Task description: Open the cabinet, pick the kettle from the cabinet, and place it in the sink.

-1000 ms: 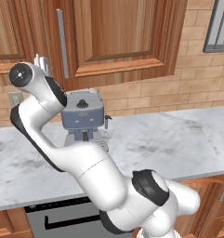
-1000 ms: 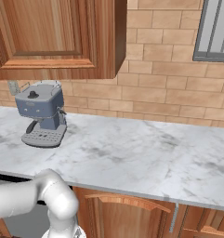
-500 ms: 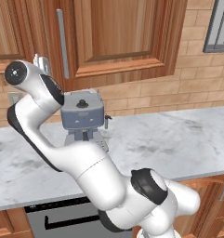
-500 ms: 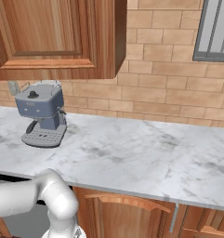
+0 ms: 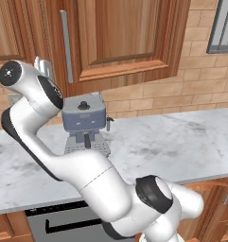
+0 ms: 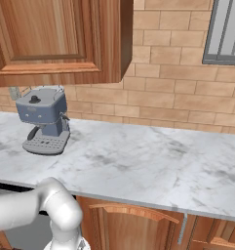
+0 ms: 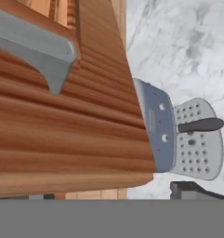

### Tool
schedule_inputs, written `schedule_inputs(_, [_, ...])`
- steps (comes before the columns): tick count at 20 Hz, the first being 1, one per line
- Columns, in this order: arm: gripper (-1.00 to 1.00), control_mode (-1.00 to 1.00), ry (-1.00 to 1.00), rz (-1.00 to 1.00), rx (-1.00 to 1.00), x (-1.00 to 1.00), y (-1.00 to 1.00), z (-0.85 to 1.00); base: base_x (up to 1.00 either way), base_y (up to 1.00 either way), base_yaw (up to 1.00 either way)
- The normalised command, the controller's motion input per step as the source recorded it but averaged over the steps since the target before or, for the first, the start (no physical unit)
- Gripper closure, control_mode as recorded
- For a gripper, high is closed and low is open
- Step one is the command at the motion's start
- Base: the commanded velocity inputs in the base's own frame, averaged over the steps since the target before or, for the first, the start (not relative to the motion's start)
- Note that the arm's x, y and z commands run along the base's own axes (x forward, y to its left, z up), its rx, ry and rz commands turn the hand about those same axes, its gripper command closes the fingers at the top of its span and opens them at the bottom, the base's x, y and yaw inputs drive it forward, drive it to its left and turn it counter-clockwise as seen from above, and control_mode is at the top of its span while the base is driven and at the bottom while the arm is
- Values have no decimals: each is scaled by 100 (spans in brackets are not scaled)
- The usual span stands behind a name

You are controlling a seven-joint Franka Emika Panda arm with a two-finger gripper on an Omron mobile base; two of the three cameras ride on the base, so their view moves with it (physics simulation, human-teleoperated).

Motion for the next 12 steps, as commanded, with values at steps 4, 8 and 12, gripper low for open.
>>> schedule_inputs(4, [-100,-100,-4,-20,21,-41,0,1,0,0,0])
schedule_inputs(8, [-100,-100,0,-19,22,-45,-4,4,0,0,0])
schedule_inputs(12, [-100,-100,0,-20,20,-53,-13,3,0,0,0])
